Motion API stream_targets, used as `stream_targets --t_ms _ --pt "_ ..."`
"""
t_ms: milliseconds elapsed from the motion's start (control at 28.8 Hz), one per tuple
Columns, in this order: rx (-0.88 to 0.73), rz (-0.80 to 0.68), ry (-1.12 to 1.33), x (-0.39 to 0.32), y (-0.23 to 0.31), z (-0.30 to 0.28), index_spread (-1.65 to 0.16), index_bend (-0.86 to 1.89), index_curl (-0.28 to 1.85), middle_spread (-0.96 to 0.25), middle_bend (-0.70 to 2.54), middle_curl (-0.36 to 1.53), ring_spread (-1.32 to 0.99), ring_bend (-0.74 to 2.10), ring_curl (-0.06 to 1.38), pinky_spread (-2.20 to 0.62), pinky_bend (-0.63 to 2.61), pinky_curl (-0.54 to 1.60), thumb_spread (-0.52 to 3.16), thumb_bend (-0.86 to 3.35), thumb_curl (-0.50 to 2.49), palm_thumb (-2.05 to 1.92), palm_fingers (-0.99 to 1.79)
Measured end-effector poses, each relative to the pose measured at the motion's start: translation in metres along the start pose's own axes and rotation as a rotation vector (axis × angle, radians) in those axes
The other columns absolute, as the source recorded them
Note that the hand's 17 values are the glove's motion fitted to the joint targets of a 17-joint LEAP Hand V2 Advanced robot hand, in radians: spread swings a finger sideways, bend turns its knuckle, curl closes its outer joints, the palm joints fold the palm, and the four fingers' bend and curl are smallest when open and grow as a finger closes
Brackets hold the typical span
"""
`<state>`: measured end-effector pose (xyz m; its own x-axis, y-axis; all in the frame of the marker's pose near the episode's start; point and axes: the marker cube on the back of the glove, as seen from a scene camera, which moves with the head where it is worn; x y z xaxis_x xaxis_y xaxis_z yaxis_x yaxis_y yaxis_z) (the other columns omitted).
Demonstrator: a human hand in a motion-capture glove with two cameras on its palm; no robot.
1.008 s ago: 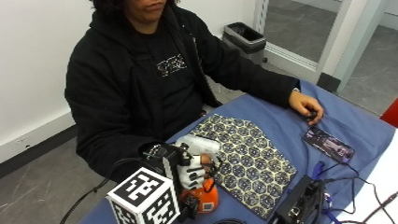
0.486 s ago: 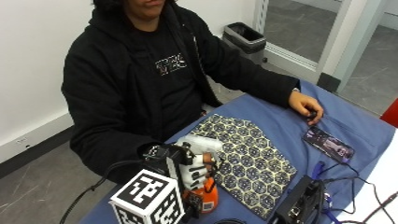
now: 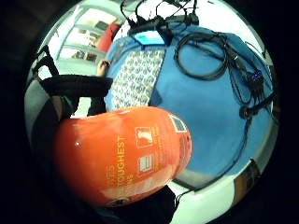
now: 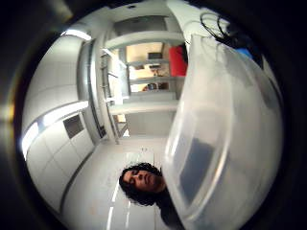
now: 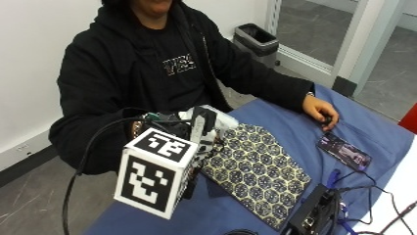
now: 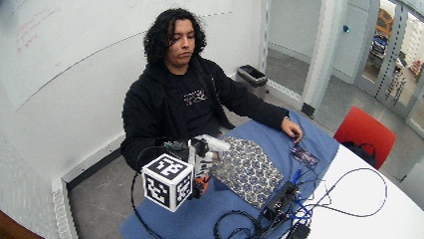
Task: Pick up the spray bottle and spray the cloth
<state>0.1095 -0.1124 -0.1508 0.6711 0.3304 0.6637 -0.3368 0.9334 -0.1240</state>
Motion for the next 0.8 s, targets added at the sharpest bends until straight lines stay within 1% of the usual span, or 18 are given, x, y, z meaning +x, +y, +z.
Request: stream_targets --t_ms 104,313,452,660,799 --pt "-0.131 0.092 0.066 -0.002 -0.002 0.006 -0.23 0.36 0.58 -0.17 0.72 0.63 -0.21 0.77 0.52 -0.28 0.52 0.43 1.13 -0.01 0.53 1.01 1.35" --pt "-0.301 0.270 0.211 0.005 -0.014 0.027 -0.24 0.35 0.58 -0.17 0.72 0.63 -0.21 0.77 0.52 -0.28 0.52 0.43 1.15 -0.01 0.53 1.02 1.33" --pt "-0.453 0.387 0.321 0.012 -0.023 0.050 -0.24 0.35 0.59 -0.17 0.71 0.63 -0.21 0.77 0.52 -0.27 0.52 0.43 1.16 -0.01 0.53 1.02 1.32" --pt "-0.617 0.527 0.533 0.026 -0.033 0.088 -0.24 0.33 0.59 -0.17 0.70 0.63 -0.20 0.76 0.52 -0.26 0.51 0.42 1.21 -0.01 0.52 1.03 1.30" --pt "-0.708 0.585 0.631 0.038 -0.036 0.114 -0.24 0.32 0.59 -0.18 0.70 0.63 -0.20 0.75 0.52 -0.26 0.50 0.42 1.23 0.00 0.51 1.03 1.30"
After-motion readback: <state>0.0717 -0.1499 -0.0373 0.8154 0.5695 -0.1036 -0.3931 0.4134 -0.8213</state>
